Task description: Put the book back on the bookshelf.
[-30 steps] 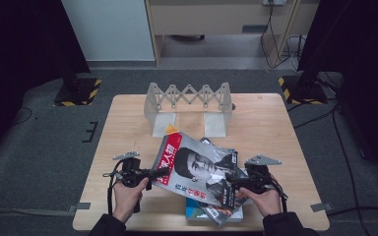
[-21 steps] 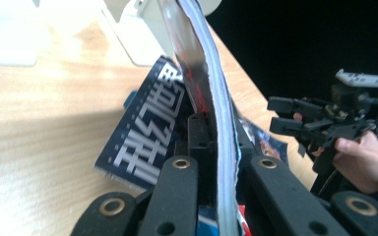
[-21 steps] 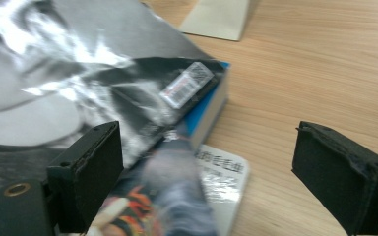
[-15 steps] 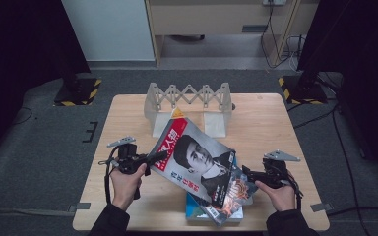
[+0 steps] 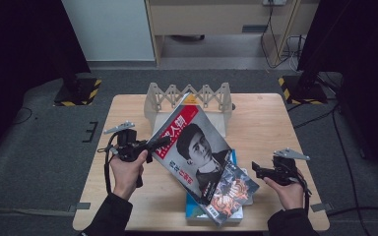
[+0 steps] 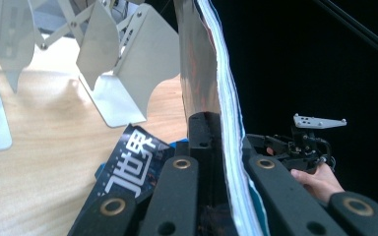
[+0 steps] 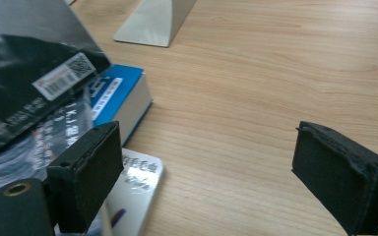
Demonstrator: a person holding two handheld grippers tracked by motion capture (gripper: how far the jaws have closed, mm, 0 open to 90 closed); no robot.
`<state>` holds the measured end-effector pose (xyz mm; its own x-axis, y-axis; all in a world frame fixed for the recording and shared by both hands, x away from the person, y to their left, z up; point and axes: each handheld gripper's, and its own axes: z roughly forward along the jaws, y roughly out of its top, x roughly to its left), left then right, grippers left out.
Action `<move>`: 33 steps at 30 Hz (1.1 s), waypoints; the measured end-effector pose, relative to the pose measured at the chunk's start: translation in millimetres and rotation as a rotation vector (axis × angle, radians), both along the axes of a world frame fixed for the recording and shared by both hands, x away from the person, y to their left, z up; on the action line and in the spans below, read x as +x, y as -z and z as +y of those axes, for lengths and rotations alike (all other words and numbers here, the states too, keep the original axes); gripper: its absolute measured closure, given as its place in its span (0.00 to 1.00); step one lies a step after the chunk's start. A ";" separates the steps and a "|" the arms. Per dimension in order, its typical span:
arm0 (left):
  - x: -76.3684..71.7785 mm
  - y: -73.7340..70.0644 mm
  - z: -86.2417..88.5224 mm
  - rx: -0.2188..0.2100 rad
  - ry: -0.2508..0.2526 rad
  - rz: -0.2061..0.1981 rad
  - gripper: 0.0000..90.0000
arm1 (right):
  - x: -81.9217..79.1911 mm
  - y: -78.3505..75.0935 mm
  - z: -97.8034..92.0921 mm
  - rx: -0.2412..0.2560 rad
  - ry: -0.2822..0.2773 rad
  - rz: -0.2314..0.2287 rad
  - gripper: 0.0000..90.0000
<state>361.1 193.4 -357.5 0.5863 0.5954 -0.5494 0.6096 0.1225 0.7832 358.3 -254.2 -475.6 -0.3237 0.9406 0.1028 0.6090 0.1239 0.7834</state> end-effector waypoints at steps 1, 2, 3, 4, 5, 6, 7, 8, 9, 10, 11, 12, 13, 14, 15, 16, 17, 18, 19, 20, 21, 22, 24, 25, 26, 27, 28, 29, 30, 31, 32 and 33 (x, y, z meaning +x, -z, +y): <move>0.3 -5.2 -1.7 0.002 -0.005 -0.011 0.96 | 1.4 1.0 -4.4 -0.002 0.014 -0.002 0.13; 0.6 -7.7 -2.2 0.001 -0.004 -0.016 0.96 | 1.7 1.3 -5.7 -0.001 0.020 -0.001 0.13; 0.6 -7.7 -2.2 0.001 -0.004 -0.016 0.96 | 2.3 1.9 -7.8 -0.005 0.021 -0.001 0.13; 1.4 -12.3 -2.5 -0.003 -0.009 -0.026 0.96 | 2.7 2.5 -9.4 -0.008 0.027 -0.001 0.13; 1.7 -14.8 -2.3 0.001 -0.012 -0.032 0.96 | 3.0 3.3 -11.1 -0.012 0.028 -0.001 0.13; 2.0 -17.3 -2.2 0.003 -0.016 -0.039 0.96 | 3.3 4.0 -12.4 -0.012 0.032 0.003 0.13; 2.2 -19.9 -2.0 0.008 -0.018 -0.046 0.96 | 3.8 5.2 -13.6 -0.018 0.036 0.003 0.13; 2.2 -19.9 -2.0 0.008 -0.018 -0.046 0.96 | 4.3 6.4 -14.9 -0.027 0.037 0.006 0.13; 2.3 -22.5 -1.7 0.017 -0.023 -0.054 0.96 | 4.3 6.4 -14.9 -0.027 0.037 0.006 0.13; 2.8 -27.6 -0.6 0.032 -0.034 -0.067 0.96 | 5.5 9.5 -17.1 -0.040 0.038 0.011 0.12; 3.0 -30.1 0.4 0.035 -0.040 -0.073 0.96 | 6.2 10.9 -18.1 -0.044 0.041 0.016 0.12; 3.0 -30.1 0.4 0.035 -0.040 -0.073 0.96 | 6.7 12.5 -19.1 -0.051 0.041 0.017 0.12; 3.8 -34.9 3.1 0.037 -0.048 -0.086 0.96 | 7.2 14.0 -19.9 -0.056 0.045 0.019 0.12; 4.3 -37.2 4.6 0.036 -0.051 -0.092 0.96 | 7.8 15.7 -21.1 -0.067 0.042 0.022 0.11; 4.7 -39.5 6.1 0.035 -0.055 -0.096 0.96 | 8.2 17.2 -21.4 -0.068 0.045 0.029 0.11; 5.0 -41.6 7.6 0.034 -0.059 -0.100 0.96 | 9.0 18.8 -22.1 -0.073 0.043 0.030 0.11; 5.0 -41.6 7.6 0.034 -0.059 -0.100 0.96 | 9.9 20.4 -23.0 -0.080 0.041 0.032 0.10; 5.2 -43.7 9.1 0.033 -0.064 -0.104 0.96 | 10.7 22.2 -23.3 -0.082 0.042 0.040 0.10; 5.1 -48.1 12.0 0.034 -0.073 -0.114 0.96 | 11.7 24.1 -23.5 -0.088 0.043 0.045 0.10; 5.1 -48.1 12.0 0.034 -0.073 -0.114 0.96 | 12.4 26.1 -23.9 -0.100 0.036 0.049 0.09; 5.0 -50.4 13.6 0.037 -0.078 -0.118 0.96 | 12.8 27.6 -23.4 -0.104 0.034 0.055 0.09; 4.9 -55.3 17.2 0.040 -0.090 -0.130 0.96 | 13.2 28.7 -23.7 -0.114 0.026 0.055 0.09; 5.1 -60.0 21.2 0.047 -0.101 -0.142 0.96 | 13.8 31.3 -24.0 -0.123 0.022 0.050 0.08; 5.1 -60.0 21.2 0.047 -0.101 -0.142 0.96 | 13.8 31.3 -24.0 -0.123 0.022 0.050 0.08; 5.1 -62.3 22.7 0.047 -0.110 -0.146 0.96 | 14.1 33.5 -24.9 -0.131 0.018 0.057 0.08; 5.2 -64.2 24.4 0.051 -0.115 -0.150 0.96 | 13.9 34.8 -25.0 -0.133 0.022 0.056 0.08; 5.4 -67.5 27.8 0.063 -0.125 -0.161 0.96 | 13.8 36.0 -25.3 -0.138 0.022 0.060 0.08; 5.4 -67.5 27.8 0.063 -0.125 -0.161 0.96 | 13.8 36.0 -25.3 -0.138 0.022 0.060 0.08; 5.4 -68.7 29.3 0.065 -0.132 -0.164 0.96 | 14.1 39.0 -25.5 -0.149 0.014 0.075 0.08; 5.6 -69.7 31.1 0.066 -0.139 -0.166 0.96 | 14.3 40.6 -24.9 -0.149 0.013 0.088 0.08; 5.9 -71.8 35.7 0.068 -0.151 -0.168 0.96 | 14.7 42.2 -25.0 -0.156 0.007 0.095 0.08; 5.9 -71.8 35.7 0.068 -0.151 -0.168 0.96 | 14.9 43.4 -24.7 -0.159 0.005 0.104 0.08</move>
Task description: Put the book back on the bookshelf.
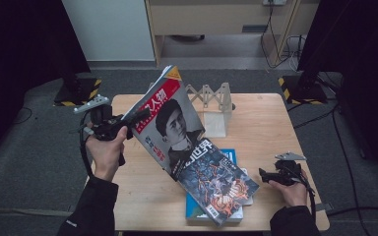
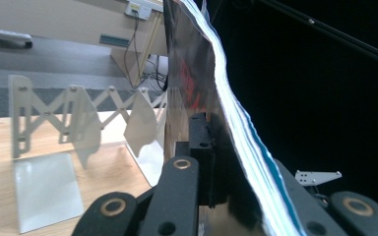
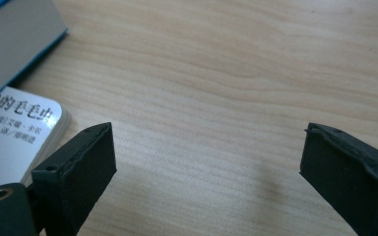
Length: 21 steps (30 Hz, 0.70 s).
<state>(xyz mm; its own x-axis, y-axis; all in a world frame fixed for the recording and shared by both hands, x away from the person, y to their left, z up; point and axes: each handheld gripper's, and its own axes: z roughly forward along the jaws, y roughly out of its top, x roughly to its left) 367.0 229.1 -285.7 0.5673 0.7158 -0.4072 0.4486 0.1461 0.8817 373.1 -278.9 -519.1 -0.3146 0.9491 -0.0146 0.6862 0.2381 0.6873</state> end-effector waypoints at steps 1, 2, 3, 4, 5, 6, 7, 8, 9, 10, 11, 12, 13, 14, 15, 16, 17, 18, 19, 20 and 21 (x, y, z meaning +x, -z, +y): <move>0.2 -1.2 2.7 -0.002 -0.006 -0.001 0.96 | 0.2 1.1 0.4 -0.001 0.001 0.006 0.07; 0.4 -2.6 5.8 0.000 -0.013 -0.003 0.96 | 0.5 1.9 0.1 -0.005 0.000 0.013 0.07; 0.8 -5.6 11.7 -0.001 -0.026 -0.007 0.96 | 0.5 2.9 -0.3 -0.006 -0.005 0.022 0.07; 1.1 -6.9 14.5 -0.001 -0.035 -0.010 0.96 | 0.6 3.9 0.1 -0.001 0.002 0.034 0.07; 1.5 -8.0 17.0 -0.001 -0.044 -0.012 0.96 | 1.0 5.0 -0.1 -0.009 -0.007 0.043 0.07; 1.9 -9.0 19.8 0.002 -0.052 -0.014 0.96 | 1.2 6.3 0.3 -0.014 -0.013 0.047 0.07; 2.4 -9.6 22.0 0.002 -0.060 -0.015 0.96 | 1.3 7.2 0.5 -0.016 -0.019 0.066 0.07; 2.4 -9.6 22.0 0.002 -0.060 -0.015 0.96 | 1.1 8.4 1.3 -0.012 -0.023 0.083 0.07; 3.7 -10.6 26.5 0.008 -0.073 -0.016 0.96 | 1.2 10.2 0.9 -0.010 -0.031 0.084 0.06; 3.7 -10.6 26.5 0.008 -0.073 -0.016 0.96 | 1.2 10.2 0.9 -0.010 -0.031 0.084 0.06; 4.7 -10.9 28.6 0.007 -0.082 -0.016 0.96 | 1.2 10.9 -0.3 0.001 -0.026 0.078 0.06; 5.3 -11.2 30.0 0.009 -0.085 -0.015 0.96 | 1.1 11.2 -0.6 0.000 -0.026 0.076 0.06; 6.1 -11.5 32.0 0.011 -0.089 -0.016 0.96 | 1.1 11.2 -0.6 0.000 -0.026 0.076 0.06; 7.2 -11.9 34.3 0.012 -0.096 -0.017 0.96 | 0.8 11.7 -0.7 0.000 -0.028 0.071 0.05; 7.9 -12.2 35.6 0.009 -0.101 -0.017 0.96 | 0.1 13.2 -1.2 0.005 -0.031 0.054 0.05; 8.9 -12.5 37.5 0.009 -0.105 -0.016 0.96 | -0.1 13.4 -1.4 0.005 -0.032 0.054 0.04; 10.1 -12.9 39.0 0.010 -0.111 -0.017 0.96 | -0.1 14.0 -1.7 0.004 -0.034 0.047 0.04; 11.3 -13.3 40.5 0.013 -0.116 -0.018 0.96 | -0.1 14.0 -1.7 0.004 -0.034 0.047 0.04; 12.9 -13.9 42.2 0.015 -0.125 -0.017 0.96 | -0.7 15.0 -2.3 0.008 -0.035 0.037 0.03; 13.8 -14.2 43.4 0.019 -0.129 -0.017 0.96 | -0.7 15.0 -2.3 0.008 -0.035 0.037 0.03; 15.0 -14.6 44.7 0.024 -0.135 -0.016 0.96 | -0.9 15.3 -2.5 0.009 -0.036 0.034 0.03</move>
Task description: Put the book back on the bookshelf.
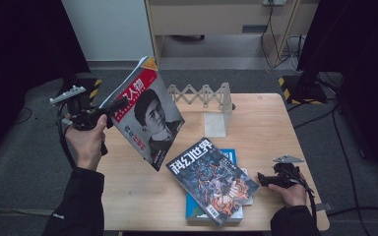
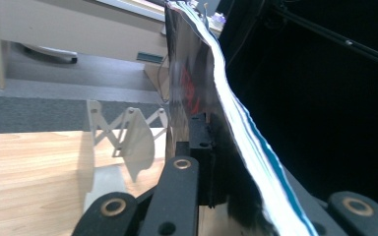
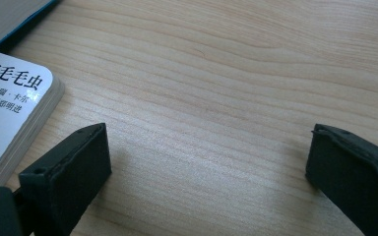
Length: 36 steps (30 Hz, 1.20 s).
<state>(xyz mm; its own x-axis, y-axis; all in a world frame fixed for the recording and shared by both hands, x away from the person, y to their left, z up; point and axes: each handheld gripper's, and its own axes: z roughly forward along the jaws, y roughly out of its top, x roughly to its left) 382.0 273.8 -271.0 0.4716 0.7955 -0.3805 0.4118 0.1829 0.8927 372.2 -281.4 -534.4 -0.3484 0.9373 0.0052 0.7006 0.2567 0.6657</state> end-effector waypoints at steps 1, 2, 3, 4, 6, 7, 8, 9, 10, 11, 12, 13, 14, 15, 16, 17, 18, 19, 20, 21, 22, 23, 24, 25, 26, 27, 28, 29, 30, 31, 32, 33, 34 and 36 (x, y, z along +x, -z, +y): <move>1.1 -0.5 1.3 0.004 -0.007 0.001 0.96 | -0.1 0.5 -0.3 0.001 -0.002 -0.005 0.03; 2.3 -1.3 2.8 0.009 -0.016 0.001 0.96 | -0.2 0.9 -0.4 0.003 -0.003 -0.008 0.02; 3.0 -1.7 4.1 0.011 -0.020 0.001 0.96 | -0.3 1.5 -0.5 0.005 -0.001 -0.013 0.02; 4.0 -2.7 6.3 0.014 -0.028 0.001 0.96 | -0.6 1.5 -0.3 0.010 0.003 -0.011 0.02; 6.3 -5.1 10.7 0.018 -0.045 -0.002 0.96 | -0.8 2.5 -0.2 0.013 0.005 -0.024 0.02; 7.3 -6.1 12.0 0.025 -0.051 -0.003 0.96 | -0.9 2.8 -0.2 0.013 0.006 -0.027 0.02; 8.5 -7.0 12.8 0.031 -0.058 -0.006 0.96 | -1.0 3.0 -0.2 0.014 0.007 -0.030 0.01; 8.5 -7.0 12.8 0.031 -0.058 -0.006 0.96 | -1.2 3.1 -0.2 0.015 0.008 -0.031 0.01; 11.4 -7.9 13.7 0.049 -0.073 -0.010 0.96 | -1.2 3.2 -0.4 0.015 0.006 -0.032 0.01; 11.4 -7.9 13.7 0.049 -0.073 -0.010 0.96 | -1.2 3.2 -0.4 0.015 0.006 -0.032 0.01; 13.6 -8.0 13.7 0.060 -0.083 -0.011 0.96 | -1.4 3.5 -0.9 0.014 0.000 -0.035 0.01; 14.8 -7.8 13.7 0.066 -0.090 -0.013 0.96 | -1.5 3.6 -0.9 0.015 0.000 -0.037 0.01; 16.7 -7.2 13.7 0.071 -0.097 -0.013 0.96 | -1.7 3.6 -1.1 0.015 -0.002 -0.037 0.01; 19.0 -6.3 13.9 0.077 -0.104 -0.013 0.96 | -1.7 3.6 -1.1 0.015 -0.002 -0.037 0.01; 22.0 -5.1 14.1 0.078 -0.113 -0.011 0.96 | -1.8 3.8 -1.4 0.016 -0.004 -0.038 0.01; 23.8 -4.4 14.3 0.077 -0.118 -0.010 0.96 | -1.8 3.8 -1.4 0.016 -0.004 -0.038 0.01; 26.9 -3.0 14.6 0.075 -0.125 -0.011 0.96 | -1.8 3.9 -1.4 0.016 -0.005 -0.038 0.01; 28.7 -2.0 14.7 0.073 -0.130 -0.012 0.96 | -1.8 3.9 -1.4 0.017 -0.005 -0.039 0.01; 32.3 -0.4 15.0 0.069 -0.139 -0.012 0.96 | -1.8 4.0 -1.4 0.017 -0.005 -0.039 0.01; 34.6 0.5 15.1 0.067 -0.143 -0.014 0.96 | -1.8 4.0 -1.5 0.016 -0.006 -0.039 0.01; 37.6 1.6 15.1 0.065 -0.147 -0.011 0.96 | -1.8 4.0 -1.5 0.016 -0.005 -0.039 0.01; 40.6 2.9 14.7 0.064 -0.153 -0.011 0.96 | -1.8 4.0 -1.5 0.016 -0.005 -0.039 0.01; 46.5 4.9 13.4 0.071 -0.160 -0.007 0.96 | -1.8 4.3 -1.4 0.017 -0.004 -0.043 0.01; 46.5 4.9 13.4 0.071 -0.160 -0.007 0.96 | -1.8 4.3 -1.4 0.017 -0.004 -0.043 0.01; 49.3 5.8 12.6 0.075 -0.164 -0.006 0.96 | -1.8 4.2 -1.5 0.017 -0.006 -0.042 0.01; 54.5 7.8 10.3 0.084 -0.173 -0.007 0.96 | -1.7 4.3 -1.5 0.017 -0.006 -0.043 0.01; 54.5 7.8 10.3 0.084 -0.173 -0.007 0.96 | -1.7 4.3 -1.5 0.017 -0.006 -0.043 0.01; 59.5 9.9 7.3 0.091 -0.183 -0.010 0.96 | -1.7 4.4 -1.5 0.017 -0.006 -0.044 0.01; 62.3 10.6 5.6 0.097 -0.184 -0.009 0.96 | -1.7 4.4 -1.5 0.017 -0.006 -0.044 0.01; 62.3 10.6 5.6 0.097 -0.184 -0.009 0.96 | -1.7 4.4 -1.5 0.017 -0.006 -0.044 0.01; 65.0 11.7 3.8 0.100 -0.187 -0.013 0.96 | -1.6 4.5 -1.4 0.017 -0.005 -0.045 0.01; 67.8 13.3 2.2 0.102 -0.190 -0.013 0.96 | -1.7 4.4 -1.5 0.018 -0.006 -0.043 0.01; 70.9 15.0 0.5 0.102 -0.192 -0.010 0.96 | -1.8 4.5 -1.4 0.018 -0.004 -0.044 0.01; 75.1 18.6 -3.6 0.115 -0.205 -0.017 0.96 | -2.0 4.6 -1.4 0.019 -0.004 -0.045 0.01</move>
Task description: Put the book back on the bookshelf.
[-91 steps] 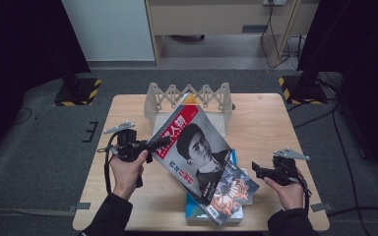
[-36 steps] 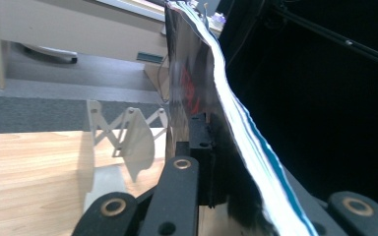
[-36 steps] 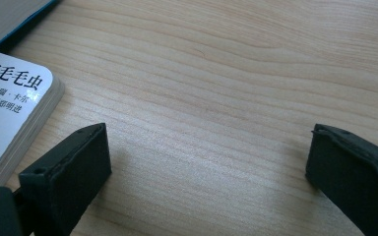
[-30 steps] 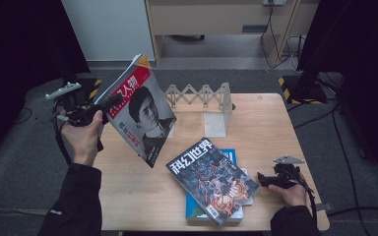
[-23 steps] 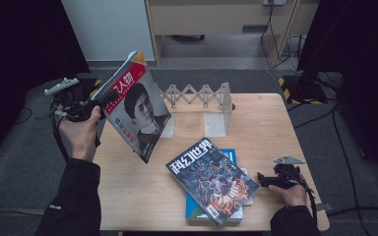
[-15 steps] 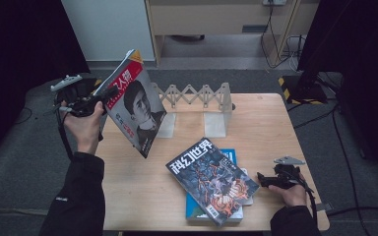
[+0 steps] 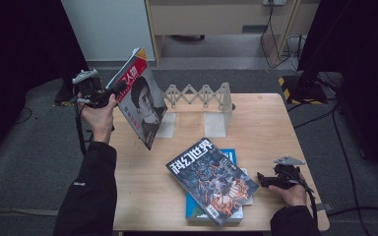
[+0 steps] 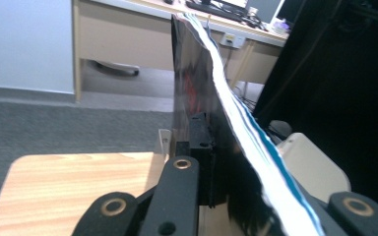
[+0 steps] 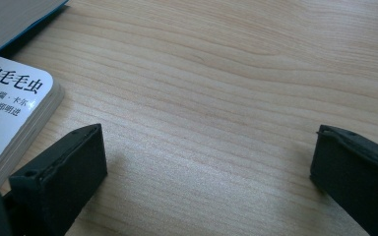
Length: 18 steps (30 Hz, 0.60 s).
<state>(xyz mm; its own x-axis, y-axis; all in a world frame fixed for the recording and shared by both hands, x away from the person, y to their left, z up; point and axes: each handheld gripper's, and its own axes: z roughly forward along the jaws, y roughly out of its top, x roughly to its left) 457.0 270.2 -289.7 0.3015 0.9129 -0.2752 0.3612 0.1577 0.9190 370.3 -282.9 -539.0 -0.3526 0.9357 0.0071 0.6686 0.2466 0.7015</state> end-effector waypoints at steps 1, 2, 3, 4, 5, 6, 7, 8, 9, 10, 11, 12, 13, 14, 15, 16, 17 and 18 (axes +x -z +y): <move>2.0 2.0 -2.0 0.004 -0.002 0.000 0.96 | 0.0 0.0 0.0 0.000 0.000 0.000 0.01; 4.0 4.7 -4.7 0.012 -0.009 0.000 0.96 | 0.2 0.1 -0.4 -0.001 -0.004 -0.002 0.01; 5.2 6.6 -6.2 0.014 -0.011 0.000 0.96 | 0.2 0.1 -0.4 -0.001 -0.004 -0.002 0.01; 8.0 11.3 -9.7 0.028 -0.020 0.006 0.96 | 0.2 0.1 -0.4 -0.001 -0.005 -0.003 0.01; 9.6 13.8 -11.1 0.032 -0.022 0.011 0.96 | 0.2 0.1 -0.4 -0.001 -0.004 -0.003 0.01; 9.6 13.8 -11.1 0.032 -0.022 0.011 0.96 | 0.2 0.1 -0.4 -0.001 -0.004 -0.003 0.01; 11.7 17.0 -12.3 0.037 -0.024 0.018 0.96 | 0.4 0.3 -0.5 -0.003 -0.005 -0.006 0.01; 12.9 18.9 -12.9 0.040 -0.024 0.024 0.96 | 0.4 0.3 -0.5 -0.002 -0.005 -0.007 0.01; 14.5 21.1 -13.9 0.045 -0.025 0.030 0.96 | 0.4 0.3 -0.5 -0.003 -0.005 -0.007 0.01; 15.8 23.4 -15.2 0.047 -0.027 0.031 0.96 | 0.4 0.3 -0.5 -0.002 -0.005 -0.007 0.01; 16.7 25.9 -16.0 0.048 -0.029 0.034 0.96 | 0.4 0.3 -0.5 -0.002 -0.005 -0.007 0.01; 17.6 28.6 -16.6 0.047 -0.027 0.039 0.96 | 0.4 0.3 -0.5 -0.002 -0.005 -0.007 0.01; 18.6 32.1 -17.2 0.049 -0.027 0.043 0.96 | 0.3 0.4 -0.3 -0.001 -0.003 -0.006 0.01; 19.5 36.7 -17.5 0.048 -0.027 0.053 0.96 | 0.3 0.3 -0.3 -0.001 -0.003 -0.006 0.01; 19.8 39.1 -17.3 0.047 -0.026 0.058 0.96 | 0.3 0.4 -0.3 -0.001 -0.003 -0.006 0.01; 20.2 40.7 -17.4 0.051 -0.025 0.064 0.96 | 0.3 0.4 -0.3 -0.001 -0.004 -0.006 0.01; 19.7 41.7 -17.4 0.053 -0.025 0.059 0.96 | 0.3 0.4 -0.3 -0.001 -0.004 -0.006 0.01; 19.7 41.7 -17.4 0.053 -0.025 0.059 0.96 | 0.3 0.3 -0.3 -0.001 -0.004 -0.006 0.01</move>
